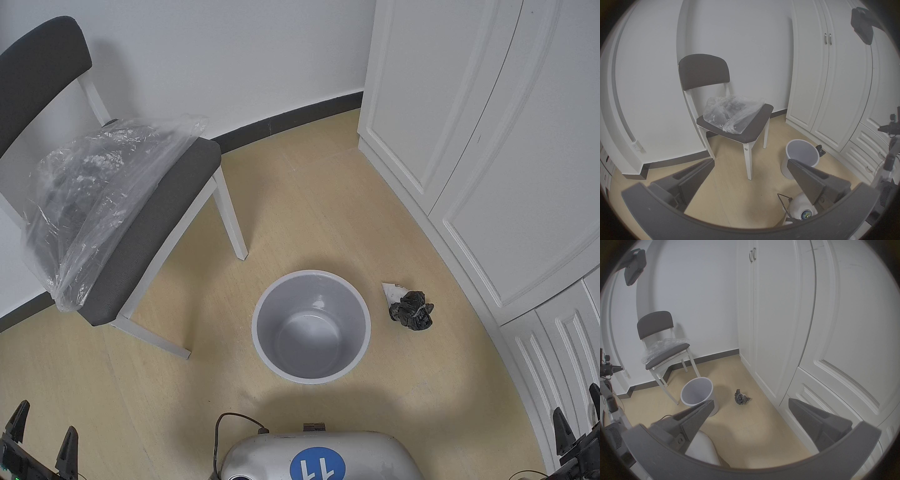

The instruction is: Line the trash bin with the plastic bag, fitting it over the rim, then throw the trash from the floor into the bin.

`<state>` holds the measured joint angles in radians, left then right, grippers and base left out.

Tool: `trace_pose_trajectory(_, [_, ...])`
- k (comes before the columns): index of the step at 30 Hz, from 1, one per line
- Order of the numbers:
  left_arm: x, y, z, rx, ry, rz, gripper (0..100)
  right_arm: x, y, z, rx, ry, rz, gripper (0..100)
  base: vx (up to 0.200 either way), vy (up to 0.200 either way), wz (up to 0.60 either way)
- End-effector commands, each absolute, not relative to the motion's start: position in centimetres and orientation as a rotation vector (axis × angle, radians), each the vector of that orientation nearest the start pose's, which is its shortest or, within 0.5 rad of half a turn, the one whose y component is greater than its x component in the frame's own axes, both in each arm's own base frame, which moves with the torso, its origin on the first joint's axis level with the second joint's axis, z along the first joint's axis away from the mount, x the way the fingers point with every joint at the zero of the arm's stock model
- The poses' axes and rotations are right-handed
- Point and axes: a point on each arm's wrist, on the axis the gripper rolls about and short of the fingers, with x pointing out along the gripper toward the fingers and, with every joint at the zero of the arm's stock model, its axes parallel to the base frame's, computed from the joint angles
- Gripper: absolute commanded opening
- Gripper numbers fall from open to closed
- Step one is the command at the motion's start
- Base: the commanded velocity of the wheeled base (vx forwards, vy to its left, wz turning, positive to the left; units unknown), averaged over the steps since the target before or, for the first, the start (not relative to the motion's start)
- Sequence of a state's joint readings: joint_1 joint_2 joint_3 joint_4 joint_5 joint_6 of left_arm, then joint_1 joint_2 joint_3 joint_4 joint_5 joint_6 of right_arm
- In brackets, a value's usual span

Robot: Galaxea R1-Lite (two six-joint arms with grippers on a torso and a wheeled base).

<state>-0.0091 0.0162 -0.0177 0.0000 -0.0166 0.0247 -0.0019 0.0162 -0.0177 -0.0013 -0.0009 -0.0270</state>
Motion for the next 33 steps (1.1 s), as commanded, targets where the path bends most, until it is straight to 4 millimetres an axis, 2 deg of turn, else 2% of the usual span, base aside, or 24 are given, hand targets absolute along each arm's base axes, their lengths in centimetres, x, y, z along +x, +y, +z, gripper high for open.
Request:
trace_pose_trajectory(1, [-2.28, -0.02, 7.56, 0.026, -0.002, -0.029, 100, -2.29, 0.01, 7.61, -0.029, -0.003, -0.003, 100, 0.0, 0.0, 0.0])
trace_pose_trajectory(7, [-2.28, 0.05, 7.56, -0.032, -0.002, 0.003, 100, -2.28, 0.0, 7.56, -0.003, -0.002, -0.005, 100, 0.0, 0.0, 0.0])
trace_pose_trajectory(10, [-2.28, 0.0, 7.53, 0.015, 0.001, -0.017, 100, -2.28, -0.01, 7.56, 0.009, -0.002, -0.012, 100, 0.0, 0.0, 0.0])
trace_pose_trajectory(26, [-2.28, -0.06, 7.56, 0.028, -0.002, -0.043, 100, -2.29, 0.0, 7.62, -0.032, -0.005, -0.005, 100, 0.0, 0.0, 0.0])
trace_pose_trajectory(33, [-2.29, 0.0, 7.59, -0.035, -0.001, -0.018, 100, -2.28, -0.01, 7.58, 0.02, -0.003, -0.006, 100, 0.0, 0.0, 0.0])
